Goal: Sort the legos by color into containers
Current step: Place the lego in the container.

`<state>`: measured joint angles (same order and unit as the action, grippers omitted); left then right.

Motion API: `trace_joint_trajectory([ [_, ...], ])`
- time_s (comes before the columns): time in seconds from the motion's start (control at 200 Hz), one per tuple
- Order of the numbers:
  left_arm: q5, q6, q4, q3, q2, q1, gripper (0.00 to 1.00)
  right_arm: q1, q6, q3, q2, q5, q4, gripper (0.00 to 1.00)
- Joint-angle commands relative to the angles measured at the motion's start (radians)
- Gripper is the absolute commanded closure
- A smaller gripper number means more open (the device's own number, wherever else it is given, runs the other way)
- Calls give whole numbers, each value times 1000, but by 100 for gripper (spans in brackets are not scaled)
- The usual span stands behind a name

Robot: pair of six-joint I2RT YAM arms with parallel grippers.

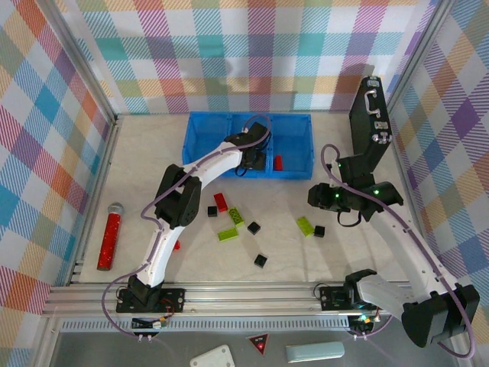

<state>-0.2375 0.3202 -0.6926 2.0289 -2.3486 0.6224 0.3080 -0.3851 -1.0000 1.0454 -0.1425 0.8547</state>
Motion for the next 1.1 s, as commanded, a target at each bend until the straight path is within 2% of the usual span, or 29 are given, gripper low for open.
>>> trace_joint_trajectory([
  [0.0, 15, -5, -67, 50, -25, -10, 33, 6, -8, 15, 8, -12, -13, 61],
  [0.215, 18, 2, -96, 86, -55, -12, 32, 5, -3, 23, 27, -24, -30, 61],
  [0.535, 27, 8, -96, 81, -43, -12, 24, 7, -3, 26, 27, -25, -35, 61],
  [1.095, 49, 18, -73, -2, 116, -4, 24, 6, 2, 31, 54, -20, -45, 61],
])
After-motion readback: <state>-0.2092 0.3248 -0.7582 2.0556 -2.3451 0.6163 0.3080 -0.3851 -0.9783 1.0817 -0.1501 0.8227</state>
